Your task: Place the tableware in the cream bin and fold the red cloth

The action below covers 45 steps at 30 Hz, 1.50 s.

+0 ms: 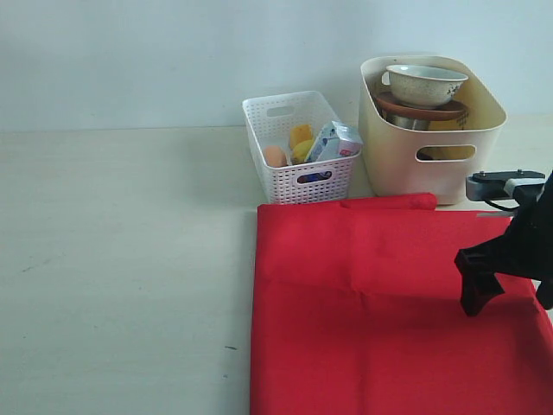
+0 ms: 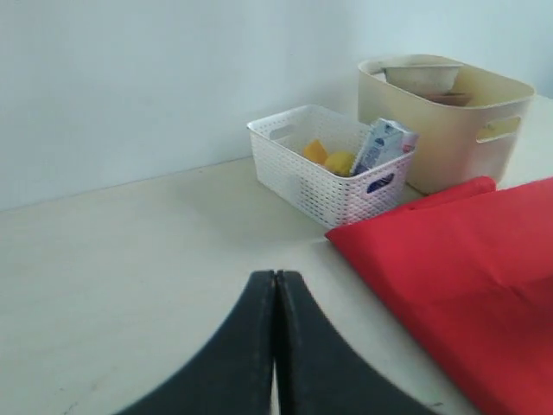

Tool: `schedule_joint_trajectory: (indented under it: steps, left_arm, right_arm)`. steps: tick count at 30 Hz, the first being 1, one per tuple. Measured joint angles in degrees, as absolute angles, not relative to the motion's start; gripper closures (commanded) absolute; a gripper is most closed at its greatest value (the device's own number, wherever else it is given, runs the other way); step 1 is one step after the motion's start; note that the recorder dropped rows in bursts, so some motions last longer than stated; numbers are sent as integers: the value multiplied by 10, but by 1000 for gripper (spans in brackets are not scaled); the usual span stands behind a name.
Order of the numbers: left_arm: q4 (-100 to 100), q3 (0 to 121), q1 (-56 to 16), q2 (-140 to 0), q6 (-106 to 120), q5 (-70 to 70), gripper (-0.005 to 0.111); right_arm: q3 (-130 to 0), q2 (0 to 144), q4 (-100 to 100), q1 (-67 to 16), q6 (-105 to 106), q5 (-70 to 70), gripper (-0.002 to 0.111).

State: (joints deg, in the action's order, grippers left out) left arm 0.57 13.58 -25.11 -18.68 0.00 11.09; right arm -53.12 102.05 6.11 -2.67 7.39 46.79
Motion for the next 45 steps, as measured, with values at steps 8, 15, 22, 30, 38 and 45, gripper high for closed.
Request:
schedule_joint_trajectory:
  steps: [8, 15, 22, 30, 38, 45]
  left_arm:
    - [6, 136, -123, -95, 0, 118, 107]
    - [6, 136, -70, -54, 0, 169, 107]
    - [0, 86, -68, -29, 0, 170, 107]
    - [-5, 42, -68, -27, 0, 171, 107]
    - [-5, 18, -68, -27, 0, 165, 107]
    - [-5, 2, -68, -27, 0, 165, 107]
  right_arm:
    - [-531, 1021, 61, -27, 75, 468, 21]
    - [-531, 1021, 61, -27, 75, 460, 21]
    - [-535, 1019, 61, -27, 75, 454, 21]
    - [-535, 1019, 61, -27, 84, 453, 21]
    - [-535, 1019, 65, -16, 93, 442, 21]
    - [-537, 1039, 82, 8, 110, 443, 21]
